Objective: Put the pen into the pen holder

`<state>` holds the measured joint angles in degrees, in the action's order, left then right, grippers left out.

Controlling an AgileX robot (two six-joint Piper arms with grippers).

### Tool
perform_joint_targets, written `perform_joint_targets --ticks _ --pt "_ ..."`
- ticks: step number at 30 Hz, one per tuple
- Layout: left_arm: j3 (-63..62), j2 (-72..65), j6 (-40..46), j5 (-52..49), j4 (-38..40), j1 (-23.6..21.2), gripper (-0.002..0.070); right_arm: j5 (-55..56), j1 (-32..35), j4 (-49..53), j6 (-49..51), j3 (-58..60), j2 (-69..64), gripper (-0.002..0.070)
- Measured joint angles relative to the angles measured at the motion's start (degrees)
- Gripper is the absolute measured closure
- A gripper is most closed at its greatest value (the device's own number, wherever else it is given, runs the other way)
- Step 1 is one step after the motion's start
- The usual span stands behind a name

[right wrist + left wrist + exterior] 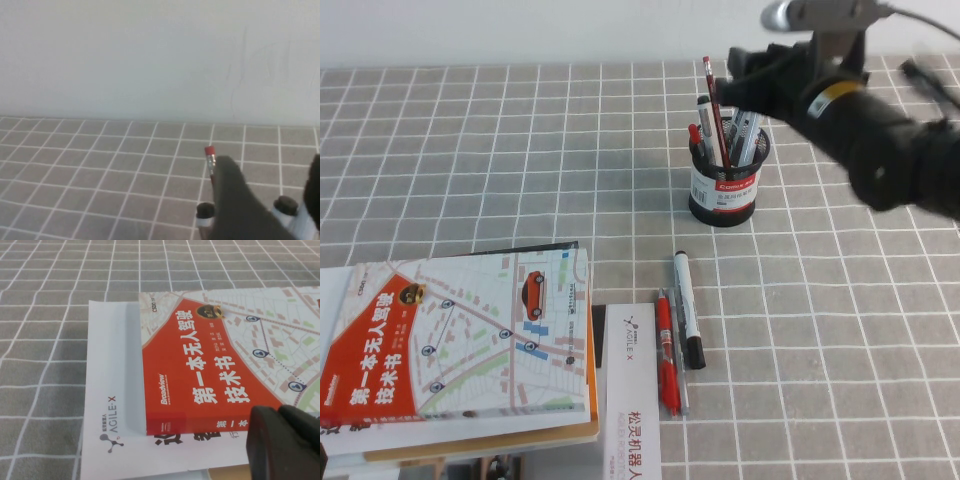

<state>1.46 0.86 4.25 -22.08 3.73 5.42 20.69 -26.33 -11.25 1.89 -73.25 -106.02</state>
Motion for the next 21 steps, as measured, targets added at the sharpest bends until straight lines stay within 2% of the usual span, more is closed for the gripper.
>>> perform_joint_targets --ticks 4,7,15,21 --pt "0.0 0.0 0.0 0.0 0.0 0.0 0.0678 -10.8 0.0 -2.6 0.0 1.4 9.5 0.0596" --pt "0.0 0.0 0.0 0.0 0.0 0.0 0.0678 -11.3 0.0 -2.7 0.0 5.9 17.1 0.0661" --pt "0.0 0.0 0.0 0.0 0.0 0.0 0.0678 -10.5 0.0 -2.7 0.0 23.2 41.4 0.0687" --pt "0.0 0.0 0.0 0.0 0.0 0.0 0.0678 -21.2 0.0 -2.7 0.0 31.3 54.9 0.0688"
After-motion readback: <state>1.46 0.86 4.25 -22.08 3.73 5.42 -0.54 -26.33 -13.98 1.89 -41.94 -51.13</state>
